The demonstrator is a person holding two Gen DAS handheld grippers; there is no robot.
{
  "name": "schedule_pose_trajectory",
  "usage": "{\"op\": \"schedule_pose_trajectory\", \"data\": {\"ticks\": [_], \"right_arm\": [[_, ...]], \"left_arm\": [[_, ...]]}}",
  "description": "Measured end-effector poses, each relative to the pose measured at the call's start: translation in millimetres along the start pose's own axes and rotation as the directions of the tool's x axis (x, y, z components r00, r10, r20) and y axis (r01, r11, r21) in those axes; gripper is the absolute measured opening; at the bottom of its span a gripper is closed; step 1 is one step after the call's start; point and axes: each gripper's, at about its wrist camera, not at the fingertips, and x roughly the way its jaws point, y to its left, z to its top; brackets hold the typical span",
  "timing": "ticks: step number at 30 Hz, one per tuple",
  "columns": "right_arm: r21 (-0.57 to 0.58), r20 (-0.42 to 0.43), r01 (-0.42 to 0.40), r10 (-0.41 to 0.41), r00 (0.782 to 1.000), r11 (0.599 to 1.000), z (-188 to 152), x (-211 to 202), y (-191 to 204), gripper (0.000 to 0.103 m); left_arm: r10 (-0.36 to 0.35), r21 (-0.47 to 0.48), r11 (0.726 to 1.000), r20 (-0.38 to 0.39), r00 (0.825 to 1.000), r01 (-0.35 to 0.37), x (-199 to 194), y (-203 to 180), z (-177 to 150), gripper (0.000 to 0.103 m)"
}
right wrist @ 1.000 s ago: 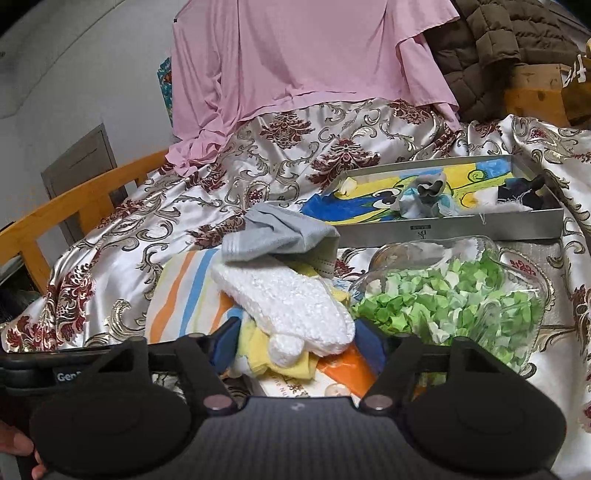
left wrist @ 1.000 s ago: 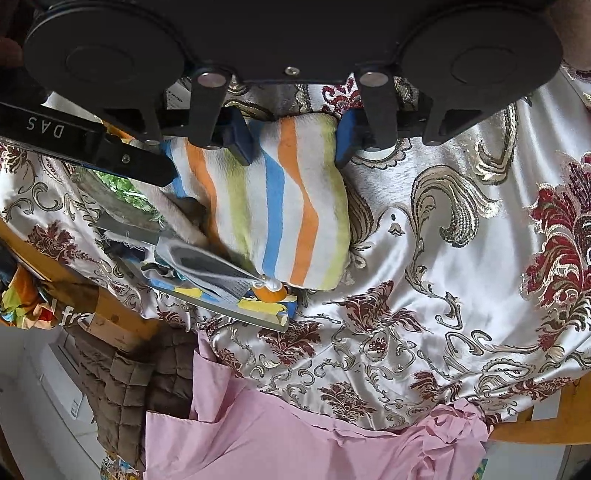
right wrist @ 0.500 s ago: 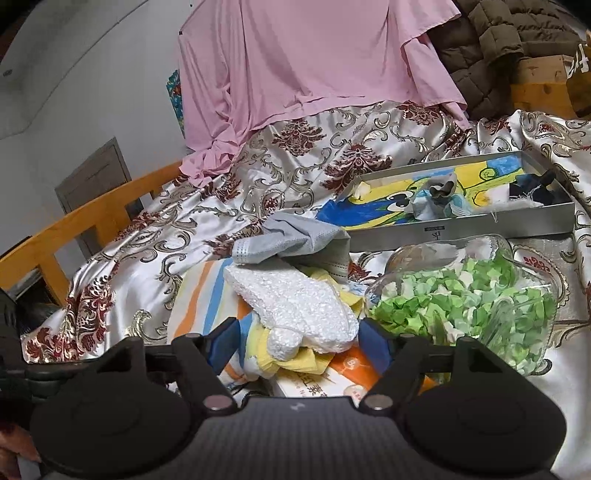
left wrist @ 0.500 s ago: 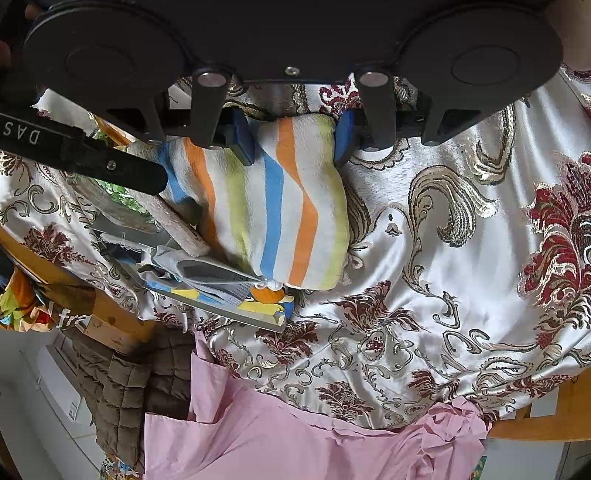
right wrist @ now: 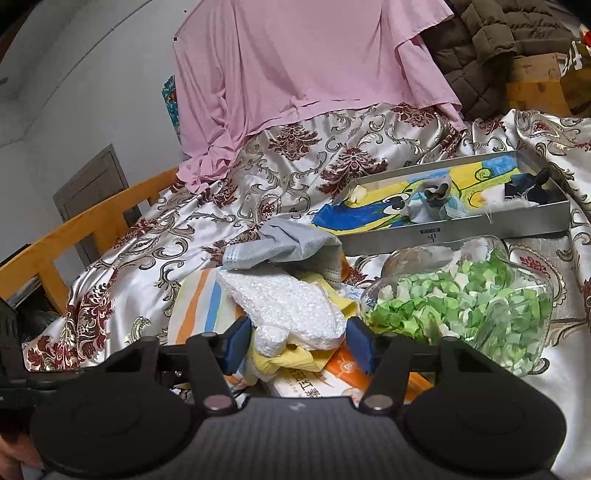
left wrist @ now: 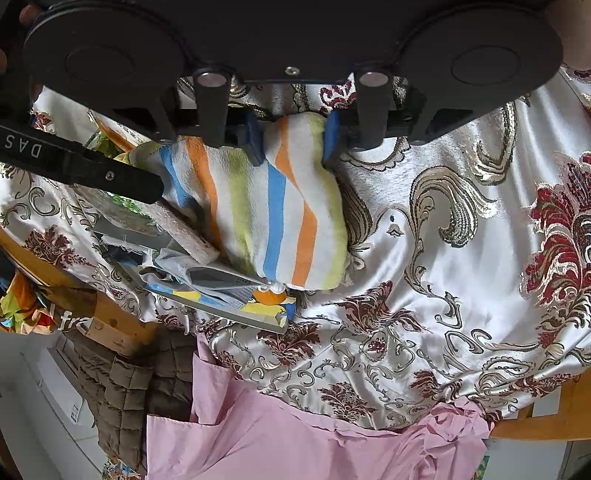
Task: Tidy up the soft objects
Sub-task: 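Lift the striped towel with the left gripper while the right gripper grasps the white glove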
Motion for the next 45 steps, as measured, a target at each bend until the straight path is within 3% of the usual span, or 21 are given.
{"op": "schedule_pose_trajectory", "data": {"ticks": [5,11,27,35,45], "right_arm": [[-0.008,0.005,0.014,-0.014,1.000,1.000,0.9,-3.5,2.1,0.061],[-0.068,0.024,0.052,-0.050,0.998,0.996,2.3,-12.0,10.2,0.061],[-0.226,0.098,0.115,-0.095,0.991,0.967,-0.2,-53.0,33.9,0.060],[-0.268,0.121,0.124,-0.094,0.988,0.955,-1.7,-64.1,38.5,0.060],[-0.283,0.183,0.123,-0.072,0.980,0.951,3.0,-78.8,42.4,0.060]], "left_arm": [[0.001,0.011,1.000,0.005,1.000,-0.001,-0.8,0.3,0.4,0.015],[0.008,0.022,1.000,0.026,1.000,-0.009,-5.0,0.8,1.3,0.010],[0.062,0.124,0.989,0.155,0.986,-0.082,-57.5,-16.4,5.2,0.008],[0.122,0.095,0.985,0.194,0.973,-0.142,-81.0,-25.8,10.1,0.007],[0.125,0.079,0.986,0.242,0.962,-0.148,-104.8,-37.3,19.5,0.007]]}}
